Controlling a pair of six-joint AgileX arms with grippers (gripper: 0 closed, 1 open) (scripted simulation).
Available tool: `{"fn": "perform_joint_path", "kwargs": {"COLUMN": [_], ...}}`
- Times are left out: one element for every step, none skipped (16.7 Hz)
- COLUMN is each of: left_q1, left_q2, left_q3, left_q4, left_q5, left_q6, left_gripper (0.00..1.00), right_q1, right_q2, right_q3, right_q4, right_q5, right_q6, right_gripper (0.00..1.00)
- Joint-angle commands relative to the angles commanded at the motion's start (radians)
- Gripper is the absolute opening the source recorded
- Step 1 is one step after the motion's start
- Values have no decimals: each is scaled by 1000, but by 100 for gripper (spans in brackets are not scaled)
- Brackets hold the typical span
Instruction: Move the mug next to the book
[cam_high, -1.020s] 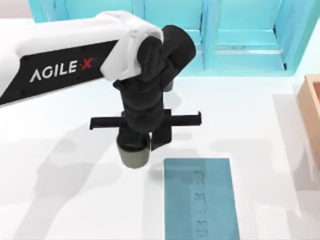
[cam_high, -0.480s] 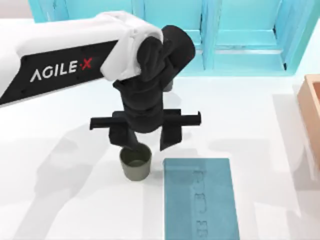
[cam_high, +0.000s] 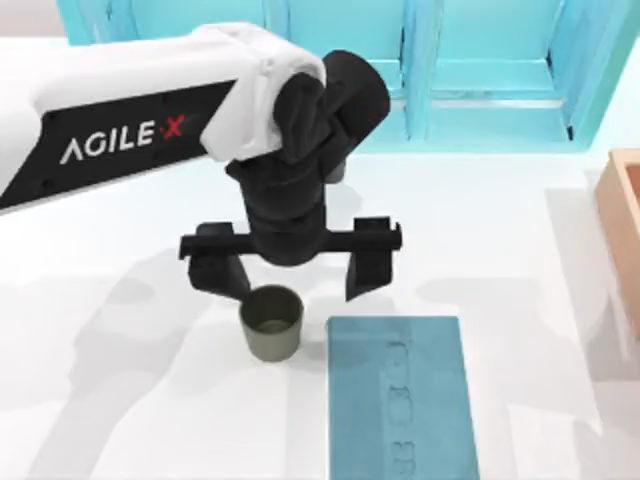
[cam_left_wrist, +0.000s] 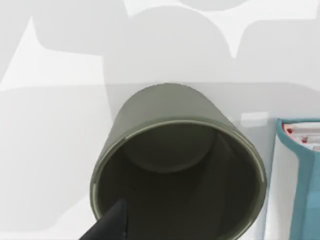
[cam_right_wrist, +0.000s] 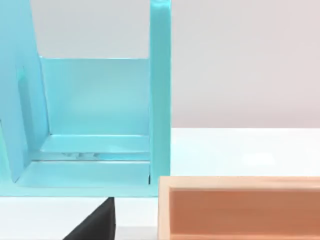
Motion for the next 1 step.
{"fn": "perform_joint_path", "kwargs": {"left_q1": [0], "left_q2": [0], "left_q3": [0], "left_q4": [0], "left_q5": [0], "left_q6": [0], "left_gripper": [100], "right_q1": [0], "right_q2": [0], "right_q3": [0], "right_q4": [0], "right_q5": [0], "right_q6": [0], "right_gripper": [100]}}
